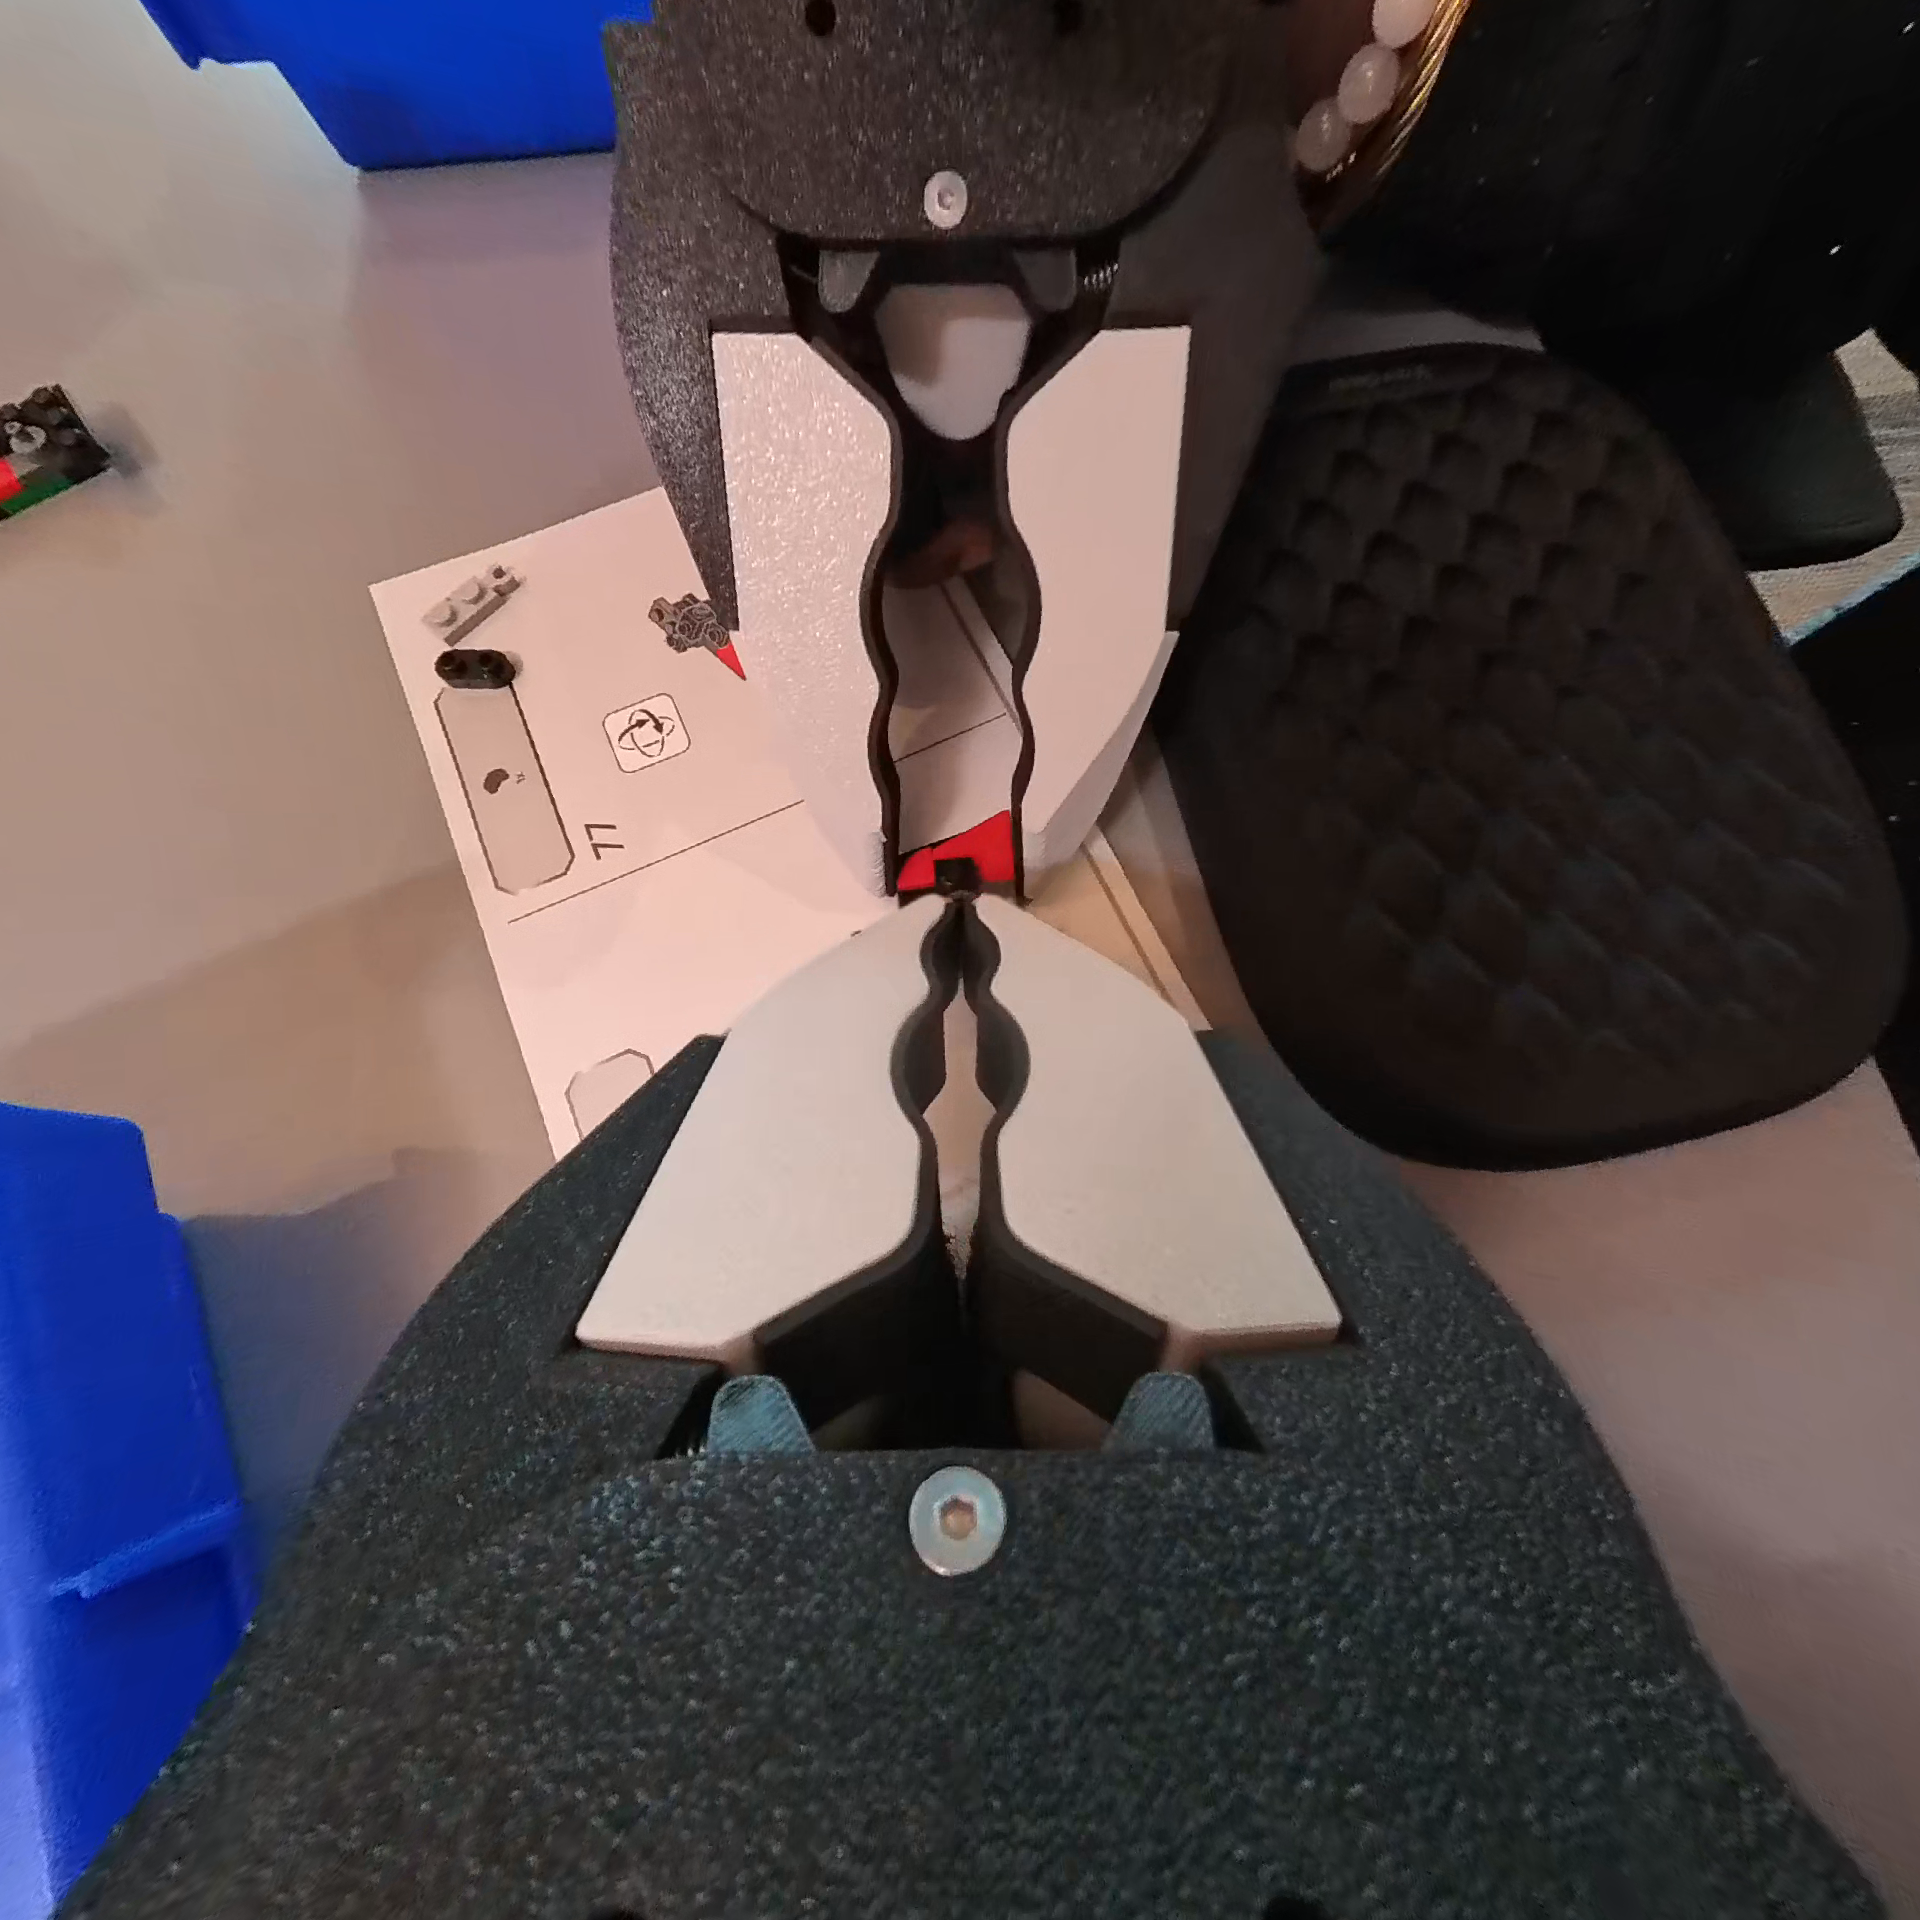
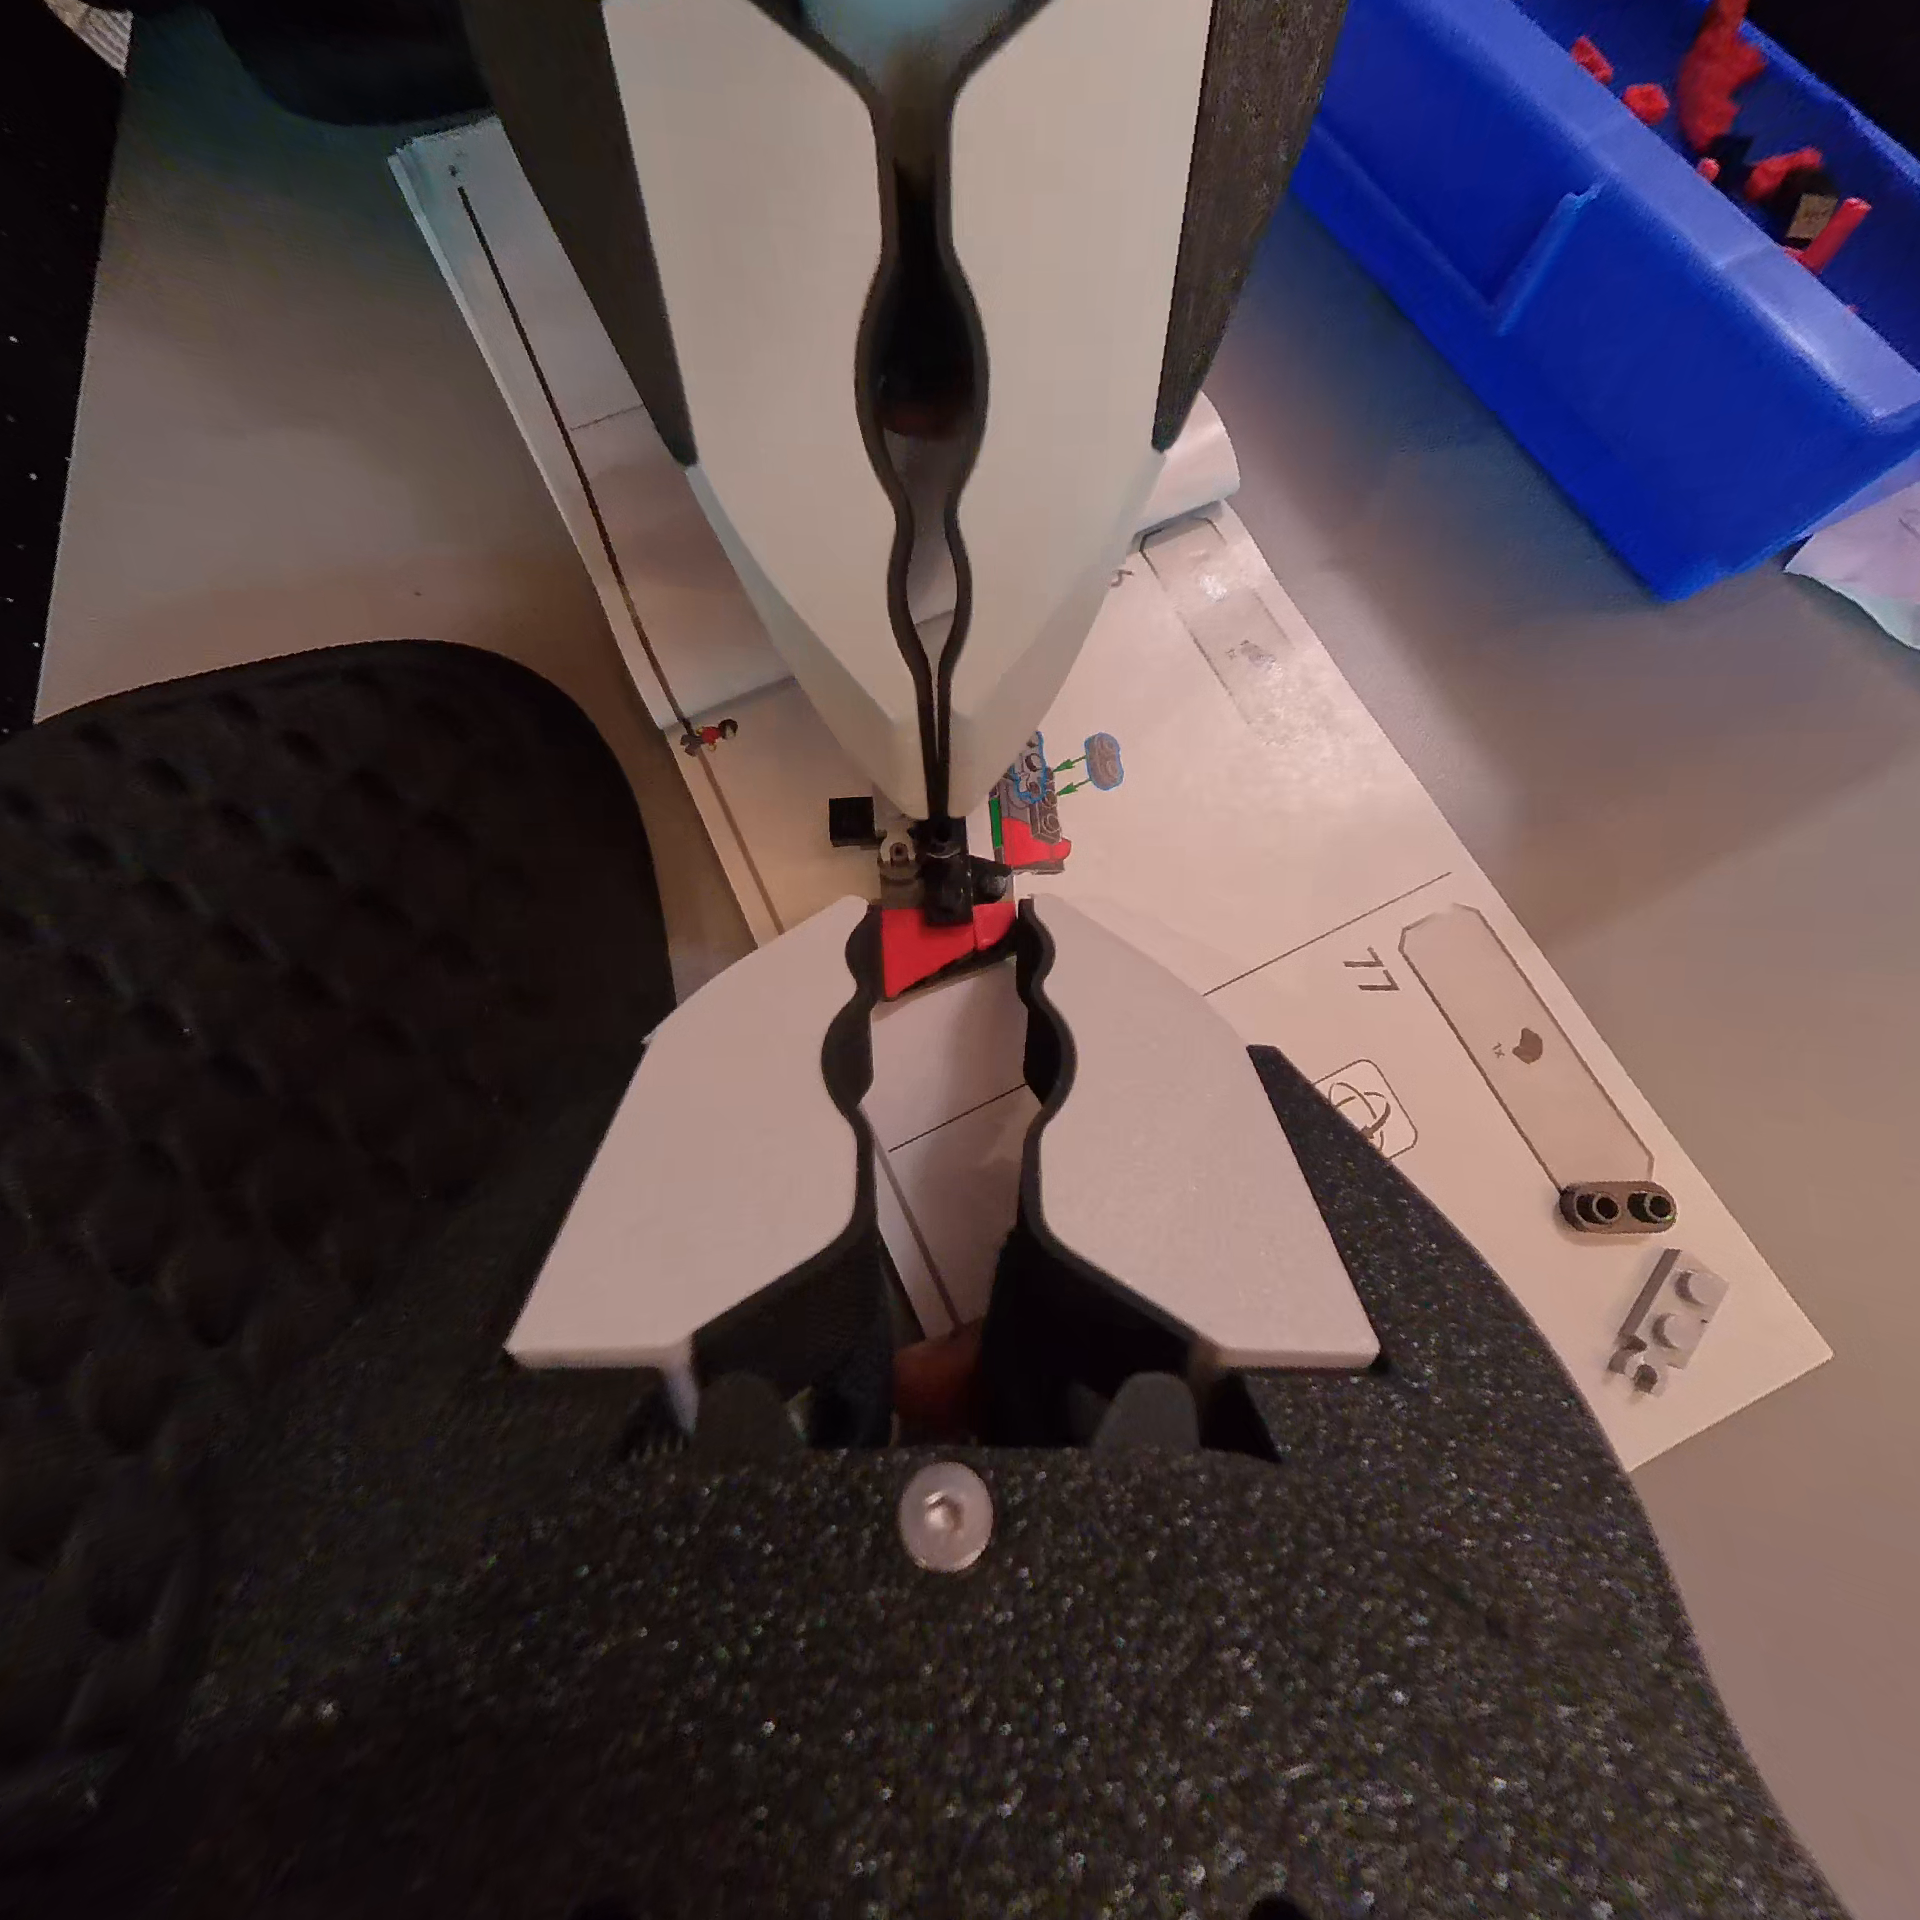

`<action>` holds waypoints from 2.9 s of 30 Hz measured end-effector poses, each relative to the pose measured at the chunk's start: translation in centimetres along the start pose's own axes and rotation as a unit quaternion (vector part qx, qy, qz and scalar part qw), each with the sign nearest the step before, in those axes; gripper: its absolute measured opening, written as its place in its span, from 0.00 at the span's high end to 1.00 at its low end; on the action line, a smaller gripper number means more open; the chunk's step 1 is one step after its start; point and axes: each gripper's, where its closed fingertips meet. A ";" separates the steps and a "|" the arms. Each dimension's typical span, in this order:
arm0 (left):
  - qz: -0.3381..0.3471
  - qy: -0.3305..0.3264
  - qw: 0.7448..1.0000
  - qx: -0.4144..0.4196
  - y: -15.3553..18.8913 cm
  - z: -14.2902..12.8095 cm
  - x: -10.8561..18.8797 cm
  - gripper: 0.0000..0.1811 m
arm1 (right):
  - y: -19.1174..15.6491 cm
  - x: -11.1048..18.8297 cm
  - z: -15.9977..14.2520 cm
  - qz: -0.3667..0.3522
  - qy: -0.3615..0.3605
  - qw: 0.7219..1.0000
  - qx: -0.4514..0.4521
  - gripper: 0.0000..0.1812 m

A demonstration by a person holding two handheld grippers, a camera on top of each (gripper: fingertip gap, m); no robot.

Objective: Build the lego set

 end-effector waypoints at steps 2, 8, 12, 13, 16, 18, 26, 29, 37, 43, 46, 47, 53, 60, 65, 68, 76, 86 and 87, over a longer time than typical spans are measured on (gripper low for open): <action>0.001 -0.002 1.000 -0.002 0.0 -0.1 -0.1 1.00 | 0.0 0.0 0.0 -0.001 0.000 1.000 0.001 0.86; 0.004 -0.009 1.000 -0.005 0.0 -0.3 -0.3 1.00 | 0.0 0.0 0.0 -0.002 0.001 1.000 0.001 0.86; 0.006 -0.018 1.000 0.006 0.0 -0.3 -0.3 1.00 | 0.0 0.0 0.0 -0.002 0.000 1.000 0.002 0.86; 0.006 -0.019 1.000 0.017 0.0 -0.4 -0.3 1.00 | 0.0 0.0 0.0 -0.002 0.000 1.000 0.002 0.86; -0.003 -0.022 0.998 0.065 0.0 -0.4 -0.3 1.00 | 0.0 0.0 0.0 -0.003 -0.001 1.000 0.002 0.86; -0.014 -0.026 0.995 0.100 0.0 -0.5 -0.3 1.00 | 0.0 0.0 0.0 -0.004 -0.001 1.000 0.002 0.86; -0.022 -0.052 0.992 0.114 0.0 -0.6 -0.3 1.00 | 0.0 0.0 0.0 -0.005 -0.002 1.000 -0.001 0.86; -0.022 -0.050 0.991 0.119 0.0 -0.7 -0.3 1.00 | 0.0 0.0 0.0 -0.006 -0.001 1.000 -0.003 0.86; -0.018 -0.059 0.994 0.093 0.1 -0.6 -0.3 1.00 | 0.0 0.0 0.0 -0.008 0.003 1.000 -0.003 0.86; 0.055 0.056 0.991 0.106 -0.8 4.8 4.8 1.00 | 0.1 -0.1 0.0 -0.008 0.007 1.000 -0.001 0.86; 0.103 0.061 0.990 0.070 -1.1 3.9 5.8 1.00 | 0.0 0.0 0.0 -0.006 0.007 1.000 0.000 0.86; 0.099 0.053 0.991 0.068 -0.9 3.3 5.2 1.00 | 0.0 -0.1 0.0 -0.007 0.007 1.000 0.000 0.86; 0.023 0.048 0.993 0.105 -0.4 1.3 0.6 1.00 | 0.0 0.0 0.0 -0.006 0.008 1.000 -0.002 0.86; 0.000 0.047 0.992 0.115 -0.5 0.0 -0.3 1.00 | 0.0 0.0 0.0 -0.003 0.009 1.000 -0.004 0.86; -0.012 0.047 0.992 0.114 -0.3 -0.2 -0.5 1.00 | 0.0 -0.1 0.0 -0.004 0.008 1.000 -0.002 0.86; -0.011 0.044 0.993 0.112 -0.3 -0.2 -0.5 1.00 | 0.0 -0.1 0.0 -0.004 0.008 1.000 -0.002 0.86; -0.030 0.023 0.990 0.137 -0.2 -0.3 -0.6 1.00 | 0.0 -0.1 0.0 -0.005 0.008 1.000 -0.004 0.86; -0.025 0.026 0.992 0.120 -0.3 -0.2 -0.5 1.00 | 0.0 -0.1 0.0 -0.006 0.008 1.000 -0.004 0.86; -0.018 0.014 0.994 0.103 -0.3 -0.2 -0.4 1.00 | 0.0 -0.1 0.0 -0.006 0.008 1.000 -0.004 0.87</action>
Point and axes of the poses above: each gripper's, where its closed fingertips meet, x back along the fingers, z out of its top, y = z × x across the jaws, and after that the axes turned 11 degrees about y, right-handed
